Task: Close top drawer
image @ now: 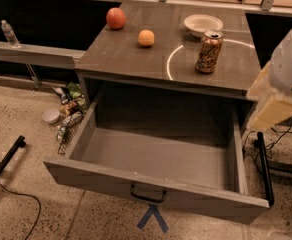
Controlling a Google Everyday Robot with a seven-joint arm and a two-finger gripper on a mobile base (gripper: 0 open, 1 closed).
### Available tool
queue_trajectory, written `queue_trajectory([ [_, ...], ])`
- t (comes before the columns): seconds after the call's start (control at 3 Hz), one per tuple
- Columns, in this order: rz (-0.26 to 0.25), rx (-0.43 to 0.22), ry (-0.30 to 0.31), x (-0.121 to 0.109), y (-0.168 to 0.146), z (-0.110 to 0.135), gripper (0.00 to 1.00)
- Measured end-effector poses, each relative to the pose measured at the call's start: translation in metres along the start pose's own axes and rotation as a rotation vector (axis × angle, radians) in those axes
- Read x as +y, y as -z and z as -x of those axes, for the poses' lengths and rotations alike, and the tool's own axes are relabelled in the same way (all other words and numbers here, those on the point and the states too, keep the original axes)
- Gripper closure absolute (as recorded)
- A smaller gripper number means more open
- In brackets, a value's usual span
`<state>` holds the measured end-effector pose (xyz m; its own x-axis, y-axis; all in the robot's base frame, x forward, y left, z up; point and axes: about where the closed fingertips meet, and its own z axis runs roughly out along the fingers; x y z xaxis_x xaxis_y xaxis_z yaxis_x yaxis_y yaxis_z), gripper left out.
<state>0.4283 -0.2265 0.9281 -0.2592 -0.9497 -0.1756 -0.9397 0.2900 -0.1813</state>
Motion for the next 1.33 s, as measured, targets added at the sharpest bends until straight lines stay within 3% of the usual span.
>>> queue_trajectory([
  [0.67,0.248,0.05,-0.063,0.062,-0.11,-0.042,0.94],
  [1.0,0.339,0.038,-0.038,0.091,-0.143,-0.038,1.0],
  [1.33,0.348,0.041,-0.037,0.094,-0.146,-0.038,1.0],
])
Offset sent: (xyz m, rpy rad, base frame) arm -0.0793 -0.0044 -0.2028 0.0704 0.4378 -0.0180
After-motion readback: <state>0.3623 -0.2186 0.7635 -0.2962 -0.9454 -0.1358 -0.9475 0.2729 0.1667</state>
